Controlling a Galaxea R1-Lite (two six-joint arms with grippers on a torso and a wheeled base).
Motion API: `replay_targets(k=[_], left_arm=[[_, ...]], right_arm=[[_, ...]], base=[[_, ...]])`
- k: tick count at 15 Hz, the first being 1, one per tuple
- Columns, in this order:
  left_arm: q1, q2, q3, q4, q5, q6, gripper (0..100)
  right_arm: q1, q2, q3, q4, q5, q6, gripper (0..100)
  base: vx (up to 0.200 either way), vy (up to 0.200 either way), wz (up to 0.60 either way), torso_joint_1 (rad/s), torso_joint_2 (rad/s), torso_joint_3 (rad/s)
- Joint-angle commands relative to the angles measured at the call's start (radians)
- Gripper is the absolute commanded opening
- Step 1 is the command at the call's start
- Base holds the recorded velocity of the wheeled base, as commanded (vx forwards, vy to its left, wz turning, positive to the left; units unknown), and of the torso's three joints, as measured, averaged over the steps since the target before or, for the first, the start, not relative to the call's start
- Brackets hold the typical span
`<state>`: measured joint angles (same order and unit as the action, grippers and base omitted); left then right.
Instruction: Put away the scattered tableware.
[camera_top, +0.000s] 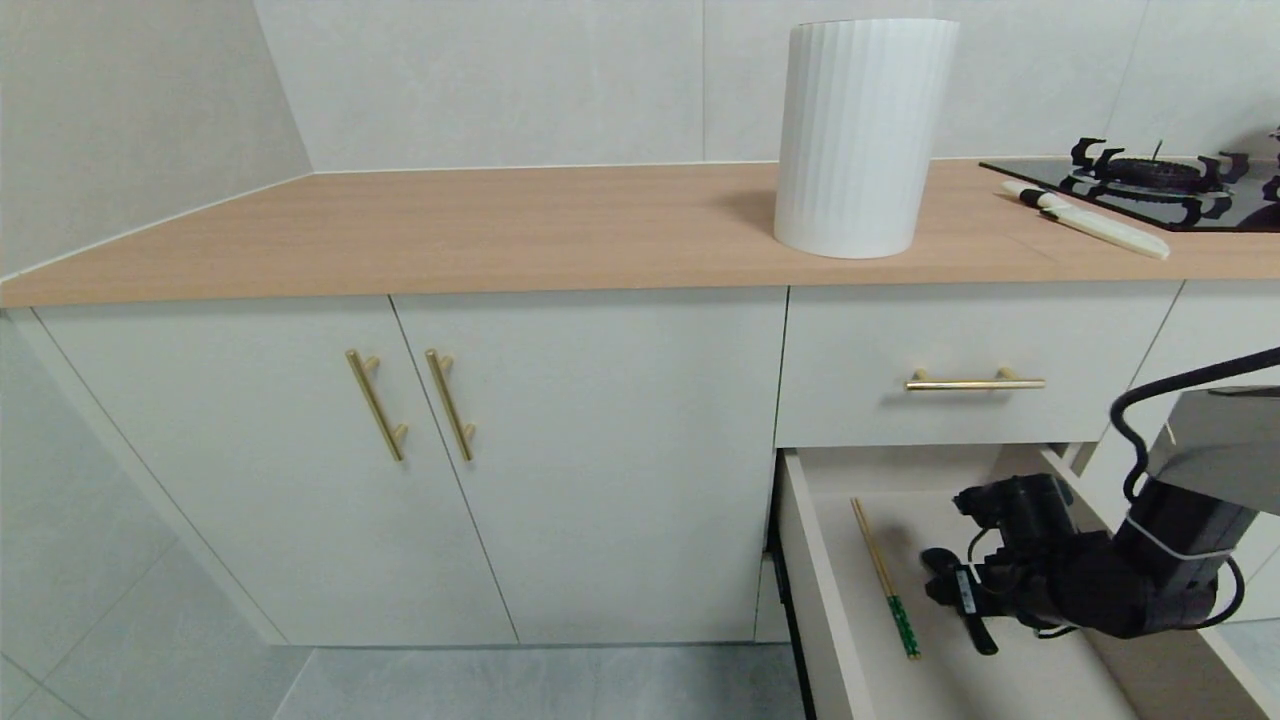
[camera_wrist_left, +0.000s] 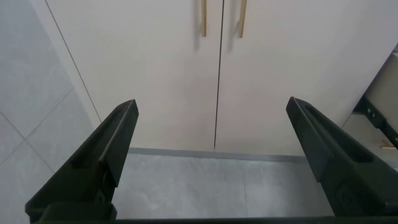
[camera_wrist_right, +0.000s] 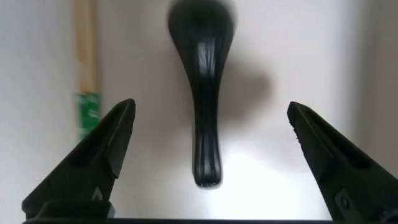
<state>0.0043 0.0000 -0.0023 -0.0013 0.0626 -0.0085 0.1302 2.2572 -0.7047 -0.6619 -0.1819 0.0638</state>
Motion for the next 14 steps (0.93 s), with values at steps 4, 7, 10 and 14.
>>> replay_targets(k=[4, 7, 10, 14], left_arm=[[0.0, 0.0, 0.001, 0.0, 0.0, -0.001, 100], [0.0, 0.0, -0.001, 0.0, 0.0, -0.001, 100], [0.0, 0.0, 0.001, 0.0, 0.0, 0.001, 100], [0.0, 0.0, 0.001, 0.0, 0.0, -0.005, 100]], right_arm=[[0.098, -0.57, 0.097, 0.285, 0.002, 0.025, 100], [0.146, -0.754, 0.088, 0.533, 0.002, 0.059, 100], [0.164, -0.82, 0.059, 0.659, 0.001, 0.103, 100], [0.17, -0.854, 0.068, 0.673, 0.004, 0.106, 100]], base=[[0.0, 0.0, 0.0, 0.0, 0.0, 0.0], [0.0, 0.0, 0.0, 0.0, 0.0, 0.0], [0.0, 0.0, 0.0, 0.0, 0.0, 0.0], [0.0, 0.0, 0.0, 0.0, 0.0, 0.0]])
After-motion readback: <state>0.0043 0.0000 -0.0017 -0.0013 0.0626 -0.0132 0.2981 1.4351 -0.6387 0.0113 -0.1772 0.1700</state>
